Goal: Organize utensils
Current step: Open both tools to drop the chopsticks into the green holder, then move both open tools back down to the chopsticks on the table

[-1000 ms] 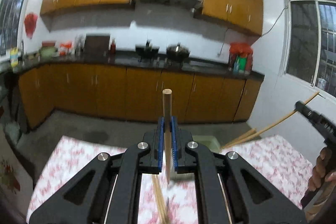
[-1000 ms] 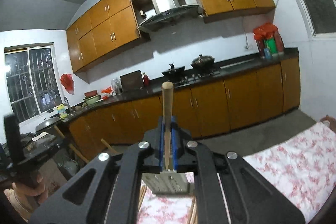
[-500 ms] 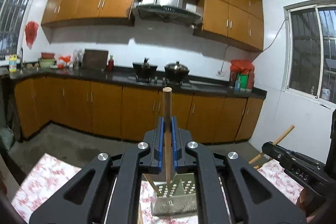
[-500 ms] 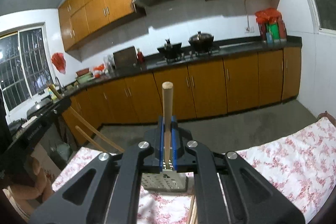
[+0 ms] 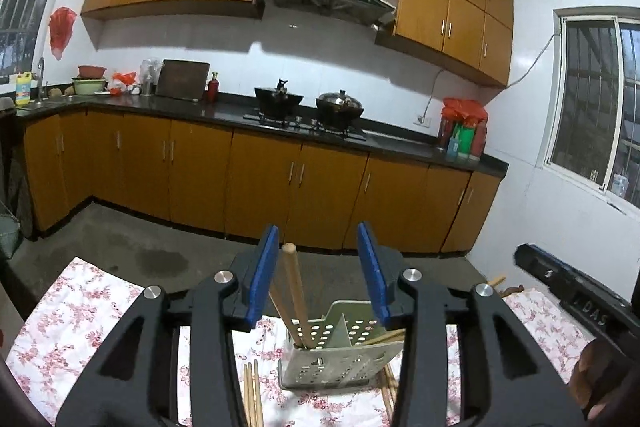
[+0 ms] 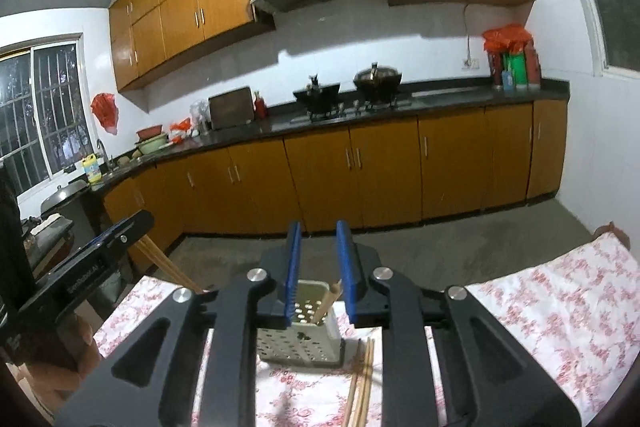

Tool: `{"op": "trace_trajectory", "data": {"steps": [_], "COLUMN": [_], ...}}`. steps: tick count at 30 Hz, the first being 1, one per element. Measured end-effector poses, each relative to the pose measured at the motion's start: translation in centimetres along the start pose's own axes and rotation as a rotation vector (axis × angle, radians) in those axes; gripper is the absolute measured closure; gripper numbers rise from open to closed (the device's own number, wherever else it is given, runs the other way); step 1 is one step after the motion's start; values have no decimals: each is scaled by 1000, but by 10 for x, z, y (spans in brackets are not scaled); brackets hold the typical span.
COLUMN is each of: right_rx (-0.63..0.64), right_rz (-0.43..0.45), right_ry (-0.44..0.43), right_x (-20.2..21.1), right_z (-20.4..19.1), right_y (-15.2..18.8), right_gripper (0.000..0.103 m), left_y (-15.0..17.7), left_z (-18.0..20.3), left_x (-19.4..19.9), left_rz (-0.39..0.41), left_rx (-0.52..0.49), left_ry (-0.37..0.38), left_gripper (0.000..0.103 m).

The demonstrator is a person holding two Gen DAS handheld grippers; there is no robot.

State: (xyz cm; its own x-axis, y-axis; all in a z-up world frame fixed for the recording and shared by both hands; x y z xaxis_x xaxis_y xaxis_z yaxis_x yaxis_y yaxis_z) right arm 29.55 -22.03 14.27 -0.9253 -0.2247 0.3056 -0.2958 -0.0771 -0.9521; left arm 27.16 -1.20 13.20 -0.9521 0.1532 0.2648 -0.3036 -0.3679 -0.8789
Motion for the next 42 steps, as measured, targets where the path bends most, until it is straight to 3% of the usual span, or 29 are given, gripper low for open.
{"op": "trace_trajectory", "data": {"steps": [5,8,12,14,18,22,27,33,38,42], "right_rx": [-16,-48,-99,-124,-128,-114,-73,-49,15,-16], "right_rz": [52,25,-100,-226,-425,-511,-548,-570,-564,-559], "right_ry": [71,116,164,162,84,-6,-43,-34,8,63], "right_x": [40,54,49,32,3,-7,-10,-16,-15,-13], "right_z": [21,39,63,68,49,19,-5,-10,-12,3], "right_y": [3,24,75,120,195,239,257,261,261,262], "right_gripper": [75,75,75,75,84,87,89,89,95,95], "left_y": [-10,-7,15,38,95,137,166,183,196,204], "left_z": [-5,-19,-49,-69,-104,-118,-126,-124,-121,-118], "left_x": [29,51,66,65,50,44,40,42,36,33], "left_rz": [40,52,23,-26,-173,-282,-376,-422,-455,-483], "left_rx": [21,38,53,48,21,-23,-38,-26,-20,-21], "left_ry": [11,-9,-84,-150,-257,-300,-299,-279,-264,-243], "left_gripper": [58,56,54,54,54,55,57,58,60,65]}}
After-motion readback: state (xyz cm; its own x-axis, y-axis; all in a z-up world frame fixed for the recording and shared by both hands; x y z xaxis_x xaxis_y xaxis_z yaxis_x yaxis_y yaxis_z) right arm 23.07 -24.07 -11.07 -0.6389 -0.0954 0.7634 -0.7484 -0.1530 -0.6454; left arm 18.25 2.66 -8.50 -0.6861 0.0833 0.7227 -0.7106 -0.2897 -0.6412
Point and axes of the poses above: each gripper's, at about its wrist camera, not at the fingertips, and x roughly against the way its jaws point, z to its right, y to its underside, the point moved 4 cm from there along -x, roughly the way its jaws point, and after that the axes turned 12 degrees about x, right-handed, at the moved point
